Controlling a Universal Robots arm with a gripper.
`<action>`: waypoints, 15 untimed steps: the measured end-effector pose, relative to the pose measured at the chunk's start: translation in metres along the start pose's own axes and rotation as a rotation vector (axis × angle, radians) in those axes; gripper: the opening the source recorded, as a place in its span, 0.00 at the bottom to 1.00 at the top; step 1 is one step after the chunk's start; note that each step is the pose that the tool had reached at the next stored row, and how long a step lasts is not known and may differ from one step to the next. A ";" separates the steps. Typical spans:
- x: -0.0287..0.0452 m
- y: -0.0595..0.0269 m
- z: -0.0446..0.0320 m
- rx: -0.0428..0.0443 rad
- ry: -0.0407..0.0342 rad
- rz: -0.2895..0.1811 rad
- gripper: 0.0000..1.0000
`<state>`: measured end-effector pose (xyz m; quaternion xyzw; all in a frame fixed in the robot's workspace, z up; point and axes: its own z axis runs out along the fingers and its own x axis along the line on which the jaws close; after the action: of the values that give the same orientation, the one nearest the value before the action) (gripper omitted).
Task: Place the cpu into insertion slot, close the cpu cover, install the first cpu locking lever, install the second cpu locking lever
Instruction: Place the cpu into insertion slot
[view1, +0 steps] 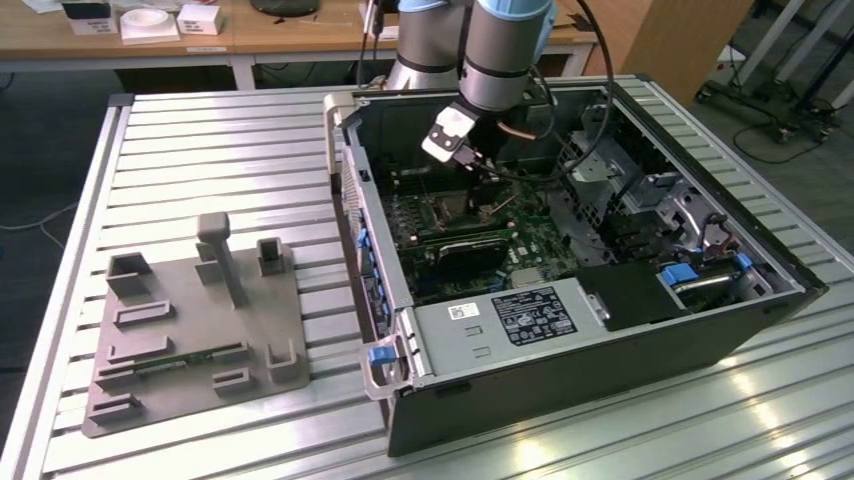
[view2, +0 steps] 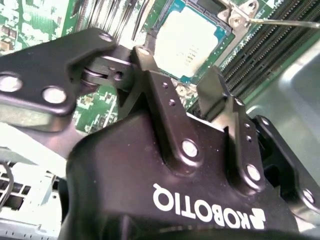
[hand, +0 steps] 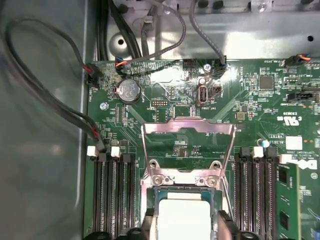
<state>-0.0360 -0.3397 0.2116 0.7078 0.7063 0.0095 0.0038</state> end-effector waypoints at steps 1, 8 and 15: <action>0.0000 0.0000 -0.0024 0.0006 -0.0001 0.000 0.60; 0.0001 0.0004 -0.0078 0.0032 0.0001 0.000 0.30; 0.0000 0.0004 -0.0079 0.0038 -0.0002 0.000 0.10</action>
<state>-0.0357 -0.3397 0.2195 0.7078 0.7064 0.0081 0.0025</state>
